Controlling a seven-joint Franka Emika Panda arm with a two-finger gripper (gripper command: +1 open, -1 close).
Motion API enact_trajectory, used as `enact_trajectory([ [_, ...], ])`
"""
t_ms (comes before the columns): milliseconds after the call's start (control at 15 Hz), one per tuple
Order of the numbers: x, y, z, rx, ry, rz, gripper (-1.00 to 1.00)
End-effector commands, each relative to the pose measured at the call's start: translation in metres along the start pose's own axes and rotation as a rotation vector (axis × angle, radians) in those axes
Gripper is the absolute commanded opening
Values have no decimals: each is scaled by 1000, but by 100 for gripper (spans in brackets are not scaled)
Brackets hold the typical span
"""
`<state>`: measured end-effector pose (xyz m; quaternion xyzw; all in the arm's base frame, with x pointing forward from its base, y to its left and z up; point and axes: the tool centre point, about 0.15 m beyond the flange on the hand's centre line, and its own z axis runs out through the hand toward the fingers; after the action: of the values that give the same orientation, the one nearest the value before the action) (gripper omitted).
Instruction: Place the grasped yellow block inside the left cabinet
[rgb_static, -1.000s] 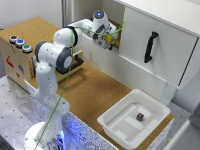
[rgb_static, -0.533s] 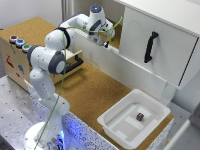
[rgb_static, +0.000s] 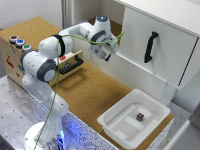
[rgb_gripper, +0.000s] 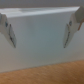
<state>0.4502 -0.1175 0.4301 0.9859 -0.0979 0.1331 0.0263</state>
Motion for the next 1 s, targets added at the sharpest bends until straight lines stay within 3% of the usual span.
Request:
enact_trajectory([
  [0, -29, 117, 23, -115, 5, 124, 100],
  [200, -32, 171, 33, -124, -37, 201, 100],
  [267, -33, 184, 37, -102, -52, 226, 100],
  [400, -33, 208, 45, -129, -76, 245, 100],
  [800, -51, 283, 74, -55, -177, 298, 100],
  [933, -62, 310, 85, -69, -201, 356, 100],
])
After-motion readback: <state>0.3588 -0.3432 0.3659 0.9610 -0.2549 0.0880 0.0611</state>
